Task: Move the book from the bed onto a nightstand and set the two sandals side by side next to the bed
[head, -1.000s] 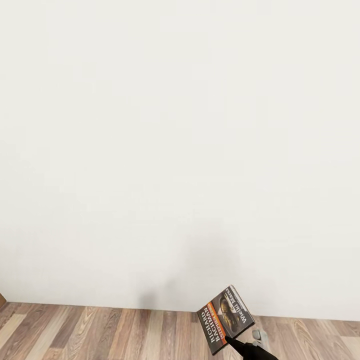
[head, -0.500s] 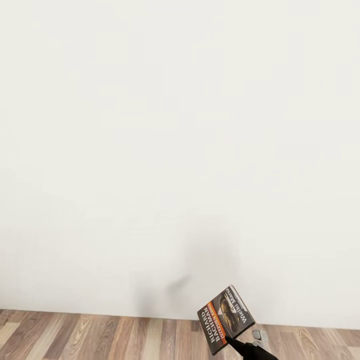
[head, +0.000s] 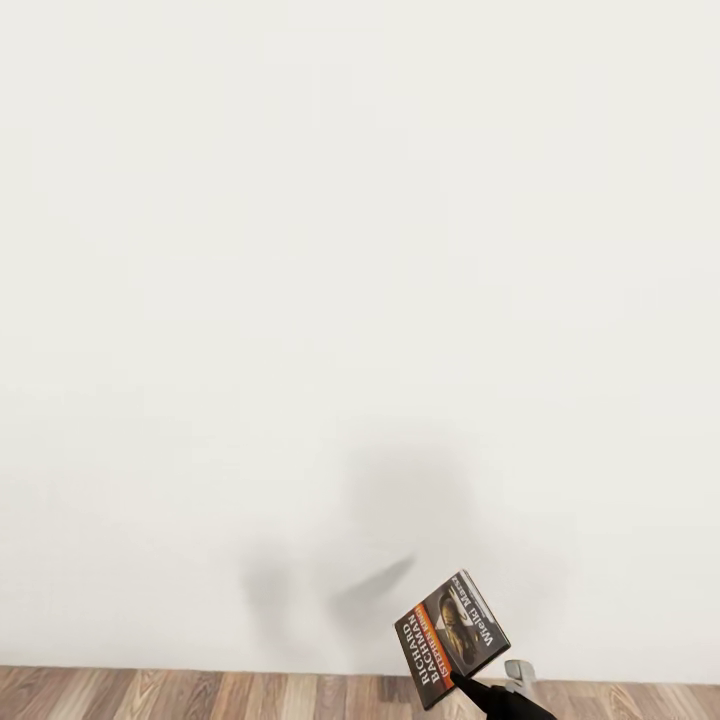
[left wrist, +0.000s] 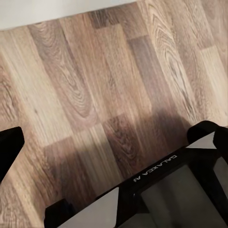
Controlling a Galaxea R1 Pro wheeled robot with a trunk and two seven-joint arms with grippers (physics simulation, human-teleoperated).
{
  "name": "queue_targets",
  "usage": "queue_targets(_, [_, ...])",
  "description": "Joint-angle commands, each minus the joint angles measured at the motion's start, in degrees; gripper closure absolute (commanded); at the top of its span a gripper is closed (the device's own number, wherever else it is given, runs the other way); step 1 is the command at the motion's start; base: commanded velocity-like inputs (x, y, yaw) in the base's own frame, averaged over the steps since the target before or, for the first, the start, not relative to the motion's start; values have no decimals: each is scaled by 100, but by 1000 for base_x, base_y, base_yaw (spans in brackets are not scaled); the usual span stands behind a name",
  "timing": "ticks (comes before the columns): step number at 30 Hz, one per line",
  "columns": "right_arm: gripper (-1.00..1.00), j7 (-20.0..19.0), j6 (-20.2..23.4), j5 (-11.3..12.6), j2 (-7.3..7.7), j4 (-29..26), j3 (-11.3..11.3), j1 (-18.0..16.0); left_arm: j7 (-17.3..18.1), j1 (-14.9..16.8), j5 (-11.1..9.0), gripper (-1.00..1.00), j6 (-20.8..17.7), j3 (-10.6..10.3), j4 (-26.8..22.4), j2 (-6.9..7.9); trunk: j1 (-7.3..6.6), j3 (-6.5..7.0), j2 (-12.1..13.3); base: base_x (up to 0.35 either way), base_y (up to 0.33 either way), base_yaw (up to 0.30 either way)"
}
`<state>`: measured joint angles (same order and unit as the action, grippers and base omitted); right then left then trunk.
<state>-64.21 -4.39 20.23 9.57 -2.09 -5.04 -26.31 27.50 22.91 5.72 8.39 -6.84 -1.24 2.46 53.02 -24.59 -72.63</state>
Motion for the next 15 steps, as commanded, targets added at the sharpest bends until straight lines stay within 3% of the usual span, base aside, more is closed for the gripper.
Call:
queue_targets(1, [100,-10,-45,-55,0,7,-49,-6,-8,3,58,-100,58,-19,0,1,0,-6,-3,38,0,-261])
queue_targets(15, [100,-9,-48,-55,-2,7,-49,-6,-8,3,61,-100,58,-19,1,2,0,-6,-3,5,0,-280])
